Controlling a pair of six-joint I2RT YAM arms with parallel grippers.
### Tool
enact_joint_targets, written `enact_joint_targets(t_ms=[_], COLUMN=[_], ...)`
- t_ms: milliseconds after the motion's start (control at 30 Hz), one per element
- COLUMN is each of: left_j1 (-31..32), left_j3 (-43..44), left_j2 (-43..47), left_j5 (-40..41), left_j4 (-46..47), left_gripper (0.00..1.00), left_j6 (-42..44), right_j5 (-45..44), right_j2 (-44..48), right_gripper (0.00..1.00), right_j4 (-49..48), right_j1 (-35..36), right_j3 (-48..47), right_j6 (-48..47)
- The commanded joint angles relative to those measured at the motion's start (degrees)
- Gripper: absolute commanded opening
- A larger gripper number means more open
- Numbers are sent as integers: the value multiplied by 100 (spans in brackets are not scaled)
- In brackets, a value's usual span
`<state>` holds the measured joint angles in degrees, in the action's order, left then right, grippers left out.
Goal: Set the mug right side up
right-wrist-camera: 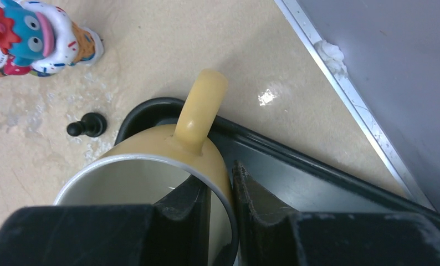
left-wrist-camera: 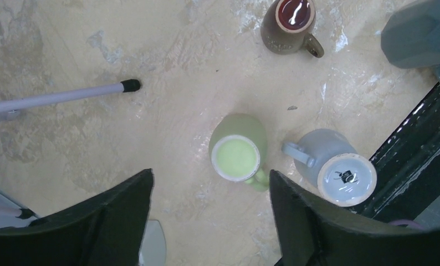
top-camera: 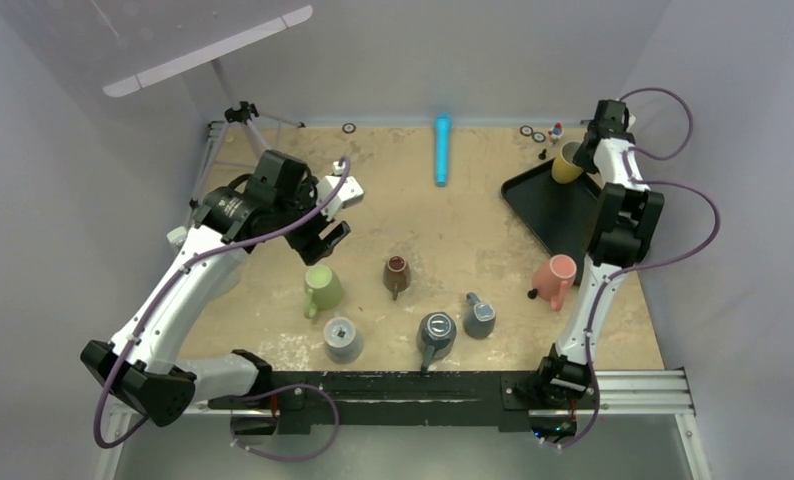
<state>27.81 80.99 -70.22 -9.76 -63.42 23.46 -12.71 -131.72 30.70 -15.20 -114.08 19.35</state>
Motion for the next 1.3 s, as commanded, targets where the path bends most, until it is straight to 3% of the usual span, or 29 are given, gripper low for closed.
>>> enact_joint_targets(t_ms=[0,33,200,300,433,567,700,800,967,1100,1267], left_j1=[-22,-19,64,252,338,748,1197,1546,2030,2046,2053], left_j3=[85,61,56,-59,-346,-751,-923,-1094,-1258,-1130,-1267], left_j2=[-100,-151,-385,-469,-585,-605,-992,-1232,-1835,-2433,-2738], left_j5=[24,92,30,-81,6,219,562,917,858,1358,1225], left_j4=[150,171,153,283,619,954,1129,1412,1967,2183,2802], left_gripper=[94,99,100,100,100,90,83,81,80,78,71], left_j6=[-117,-130,-492,-858,-2108,-3195,-3800,-3964,-4221,-4220,-4005], right_j5=[108,115,174,92,-91,10,219,187,13,131,216], right_j2=[25,2,389,753,1160,1896,3012,3697,4282,4514,4966], right_gripper=[0,8,51,67,83,87,89,90,90,90,89], right_j4=[-255,-192,-138,-94,186,243,-564,-879,-1246,-1468,-1797], right_j1=[-15,-18,-17,-18,-16,4,117,321,876,1161,1204], right_j3=[-448,-512,-462,-487,-758,-333,1227,2138,3088,3579,4052], right_j6=[143,129,-63,-279,-581,-576,-329,-163,-231,-276,-373])
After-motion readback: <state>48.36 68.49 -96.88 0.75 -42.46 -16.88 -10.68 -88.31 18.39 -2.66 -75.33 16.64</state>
